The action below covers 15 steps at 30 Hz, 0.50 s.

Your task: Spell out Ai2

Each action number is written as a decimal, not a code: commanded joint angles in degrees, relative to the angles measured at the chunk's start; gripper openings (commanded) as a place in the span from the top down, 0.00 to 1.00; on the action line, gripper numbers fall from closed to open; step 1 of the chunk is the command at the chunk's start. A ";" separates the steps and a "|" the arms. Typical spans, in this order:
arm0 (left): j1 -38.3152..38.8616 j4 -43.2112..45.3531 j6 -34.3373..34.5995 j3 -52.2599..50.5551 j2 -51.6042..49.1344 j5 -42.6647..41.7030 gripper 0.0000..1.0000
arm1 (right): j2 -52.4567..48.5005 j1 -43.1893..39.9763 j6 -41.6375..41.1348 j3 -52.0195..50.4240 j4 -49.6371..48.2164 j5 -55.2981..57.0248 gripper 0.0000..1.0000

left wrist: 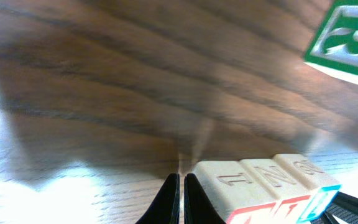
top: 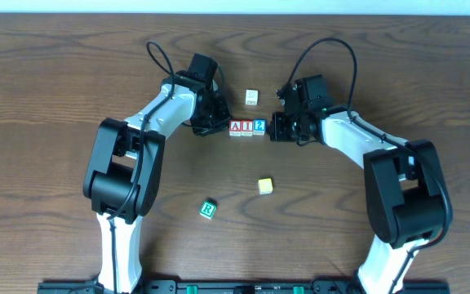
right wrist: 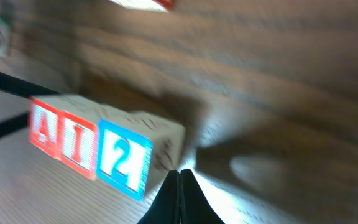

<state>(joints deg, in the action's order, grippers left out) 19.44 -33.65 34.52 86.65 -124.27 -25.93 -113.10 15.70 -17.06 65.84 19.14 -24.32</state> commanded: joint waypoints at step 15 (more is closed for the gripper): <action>-0.22 -17.51 -9.35 -0.35 27.39 15.17 0.94 | 26.93 -1.92 4.52 1.07 21.07 6.82 0.99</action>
<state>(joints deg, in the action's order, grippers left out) 17.43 -48.75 27.90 86.26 -104.12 -17.02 -93.76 12.53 -13.98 65.93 37.23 -20.12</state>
